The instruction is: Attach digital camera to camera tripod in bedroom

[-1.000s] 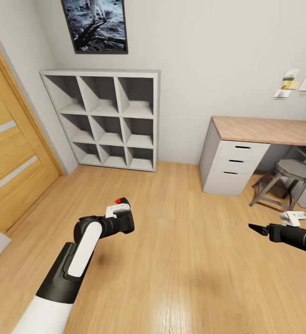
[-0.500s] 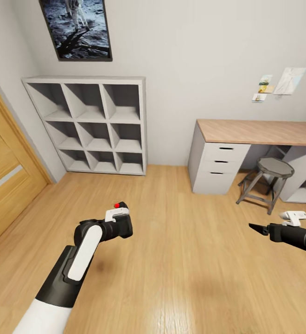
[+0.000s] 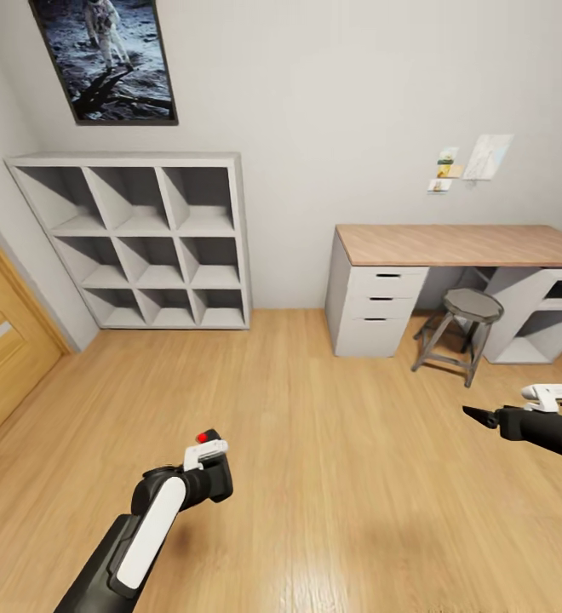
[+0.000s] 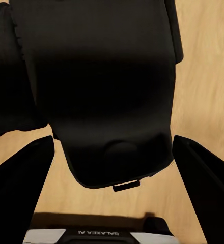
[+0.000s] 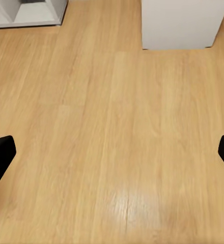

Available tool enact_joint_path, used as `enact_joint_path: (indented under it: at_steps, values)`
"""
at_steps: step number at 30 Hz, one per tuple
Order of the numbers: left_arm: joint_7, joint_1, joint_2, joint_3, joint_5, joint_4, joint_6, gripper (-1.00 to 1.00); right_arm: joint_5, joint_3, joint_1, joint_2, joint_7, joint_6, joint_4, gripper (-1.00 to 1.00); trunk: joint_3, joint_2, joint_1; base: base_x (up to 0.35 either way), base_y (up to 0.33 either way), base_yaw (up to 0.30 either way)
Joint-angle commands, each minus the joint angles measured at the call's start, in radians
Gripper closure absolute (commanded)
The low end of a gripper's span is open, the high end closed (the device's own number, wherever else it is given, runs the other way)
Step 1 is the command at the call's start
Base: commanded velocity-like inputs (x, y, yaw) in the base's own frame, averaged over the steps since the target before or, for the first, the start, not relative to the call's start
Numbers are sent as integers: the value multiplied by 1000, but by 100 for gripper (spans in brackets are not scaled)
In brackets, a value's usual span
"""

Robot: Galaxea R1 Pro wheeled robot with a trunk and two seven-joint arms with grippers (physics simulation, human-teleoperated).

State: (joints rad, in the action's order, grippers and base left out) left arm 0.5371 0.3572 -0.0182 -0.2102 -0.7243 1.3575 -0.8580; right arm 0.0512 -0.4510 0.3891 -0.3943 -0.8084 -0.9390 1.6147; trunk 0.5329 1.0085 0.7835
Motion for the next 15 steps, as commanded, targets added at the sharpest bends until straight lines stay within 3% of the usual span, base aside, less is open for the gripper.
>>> enact_joint_path:
  at_steps: [1, 6, 10, 11, 13, 15]
  values:
    - [10, -4, 5, -1, -16, -13, 20, 100, 6, -1, 0, 1, -7, -2, 1, -100, -4, -7, -4, 0, 0, -171]
    - [8, -19, 22, -3, -19, -62, 102, 100, 6, 3, -2, 5, -4, 6, 1, -100, -26, -42, -23, 0, 0, -170]
    - [5, -25, 25, -5, -21, -90, 130, 100, 6, 5, -4, 5, -3, 8, 1, -100, -44, -70, -38, 0, 0, -168]
    - [-26, -29, 26, -6, -26, -152, 148, 100, 6, 7, -5, 7, -2, 8, 1, -100, -48, -77, -42, 0, 0, -168]
    - [-43, -30, 26, -6, -26, -165, 151, 100, 6, 8, -6, 7, -2, 8, 1, -100, -57, -91, -50, 0, 0, -168]
    - [-102, -33, 28, -6, -25, -189, 156, 100, 6, 14, -6, 7, -1, 9, 1, -100, -66, -105, -58, 0, 0, -168]
